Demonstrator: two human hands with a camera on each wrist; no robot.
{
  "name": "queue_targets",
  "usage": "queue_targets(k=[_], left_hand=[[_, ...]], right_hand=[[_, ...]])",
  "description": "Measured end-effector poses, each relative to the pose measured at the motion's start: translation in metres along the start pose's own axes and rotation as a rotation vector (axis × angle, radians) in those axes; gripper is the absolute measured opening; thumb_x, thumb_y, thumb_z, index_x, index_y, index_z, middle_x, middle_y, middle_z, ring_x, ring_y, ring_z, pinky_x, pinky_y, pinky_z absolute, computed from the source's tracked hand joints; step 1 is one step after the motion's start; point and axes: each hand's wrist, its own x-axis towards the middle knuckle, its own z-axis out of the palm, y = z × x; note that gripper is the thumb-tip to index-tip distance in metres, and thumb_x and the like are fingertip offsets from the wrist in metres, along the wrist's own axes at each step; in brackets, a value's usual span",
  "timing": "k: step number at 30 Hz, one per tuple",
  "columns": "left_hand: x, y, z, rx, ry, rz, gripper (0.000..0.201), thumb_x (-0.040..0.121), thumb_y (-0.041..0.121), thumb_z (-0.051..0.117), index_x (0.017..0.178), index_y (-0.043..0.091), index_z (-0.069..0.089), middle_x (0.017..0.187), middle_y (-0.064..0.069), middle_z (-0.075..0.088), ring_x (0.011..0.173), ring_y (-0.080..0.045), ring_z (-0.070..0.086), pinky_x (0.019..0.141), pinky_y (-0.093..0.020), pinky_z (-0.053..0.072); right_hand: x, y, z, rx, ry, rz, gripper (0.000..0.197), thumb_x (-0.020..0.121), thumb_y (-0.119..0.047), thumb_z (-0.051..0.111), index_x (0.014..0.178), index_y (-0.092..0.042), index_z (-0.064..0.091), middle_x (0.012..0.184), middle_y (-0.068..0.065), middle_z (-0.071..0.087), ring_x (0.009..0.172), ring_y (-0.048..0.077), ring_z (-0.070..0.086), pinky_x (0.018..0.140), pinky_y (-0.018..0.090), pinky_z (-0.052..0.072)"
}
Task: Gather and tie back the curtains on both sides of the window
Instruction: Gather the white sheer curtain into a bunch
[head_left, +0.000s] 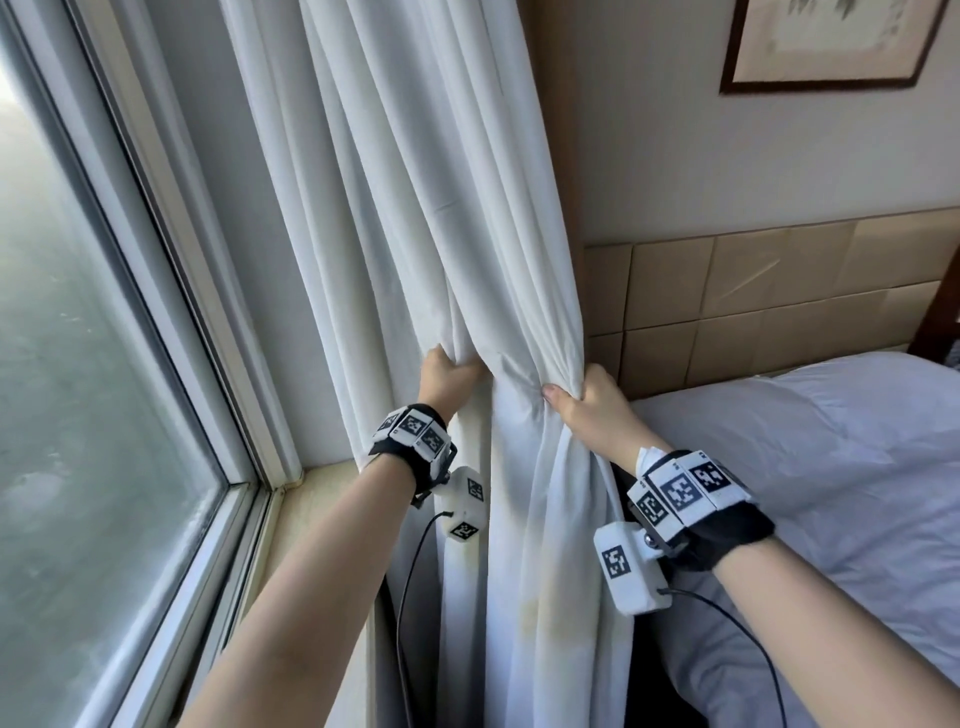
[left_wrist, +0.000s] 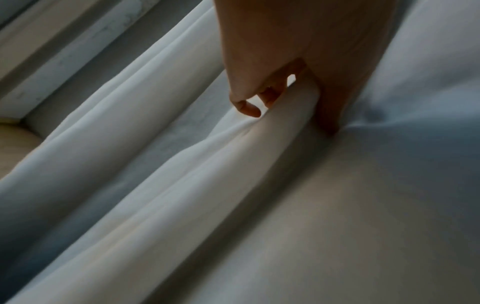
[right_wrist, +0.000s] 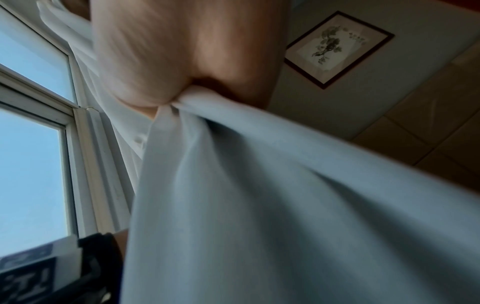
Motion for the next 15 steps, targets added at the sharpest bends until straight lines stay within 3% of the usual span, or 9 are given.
queue_targets(k=[3, 5, 8, 10, 13, 15], left_hand=[[-0.011, 0.002, 0.007, 0.009, 0.001, -0.002, 0.017, 0.068, 0.007, 0.055, 0.08, 0.001, 0.065, 0.075, -0.007, 0.065, 0.073, -0.021, 0.062, 0.059, -0.027, 0.049], [-0.015, -0.004, 0.007, 0.005, 0.024, 0.006, 0.029, 0.065, 0.013, 0.053, 0.088, 0.0, 0.064, 0.078, -0.006, 0.064, 0.074, -0.022, 0.062, 0.059, -0.027, 0.047], [-0.025, -0.011, -0.001, 0.015, 0.073, 0.063, 0.04, 0.071, 0.032, 0.062, 0.101, 0.006, 0.064, 0.091, -0.006, 0.069, 0.086, -0.024, 0.067, 0.069, -0.035, 0.056], [-0.029, -0.013, -0.005, 0.049, -0.021, 0.024, 0.04, 0.077, 0.042, 0.067, 0.102, 0.013, 0.059, 0.101, -0.007, 0.066, 0.093, -0.021, 0.066, 0.077, -0.035, 0.056], [-0.041, -0.011, -0.004, 0.125, -0.278, 0.03, 0.018, 0.09, 0.032, 0.06, 0.105, 0.024, 0.052, 0.121, -0.004, 0.048, 0.113, -0.016, 0.054, 0.096, -0.032, 0.048], [-0.046, -0.008, 0.0, 0.105, -0.366, 0.06, 0.027, 0.088, 0.037, 0.059, 0.111, 0.021, 0.059, 0.121, -0.003, 0.055, 0.113, -0.013, 0.056, 0.098, -0.032, 0.048]], right_hand=[[0.002, 0.0, 0.0, -0.049, 0.068, -0.012, 0.033, 0.091, -0.034, 0.054, 0.099, -0.003, 0.055, 0.105, 0.012, 0.058, 0.098, 0.026, 0.058, 0.086, 0.037, 0.049], [0.004, -0.001, -0.002, -0.101, 0.116, -0.034, 0.029, 0.093, -0.027, 0.053, 0.094, 0.001, 0.058, 0.097, 0.015, 0.06, 0.092, 0.03, 0.059, 0.08, 0.036, 0.051], [0.002, -0.004, -0.006, -0.166, 0.169, -0.038, 0.026, 0.095, -0.023, 0.05, 0.1, 0.001, 0.059, 0.1, 0.02, 0.06, 0.097, 0.035, 0.055, 0.082, 0.035, 0.048], [0.0, -0.007, -0.007, -0.16, 0.163, -0.049, 0.024, 0.095, -0.021, 0.05, 0.103, -0.001, 0.06, 0.104, 0.022, 0.061, 0.101, 0.037, 0.056, 0.083, 0.034, 0.046], [-0.004, -0.011, -0.003, -0.09, 0.095, -0.063, 0.019, 0.095, -0.02, 0.052, 0.101, -0.004, 0.061, 0.104, 0.018, 0.063, 0.101, 0.032, 0.059, 0.084, 0.033, 0.048], [-0.003, -0.012, 0.001, -0.059, 0.06, -0.026, 0.025, 0.094, -0.022, 0.054, 0.107, -0.002, 0.059, 0.109, 0.017, 0.062, 0.104, 0.031, 0.058, 0.086, 0.032, 0.047]])
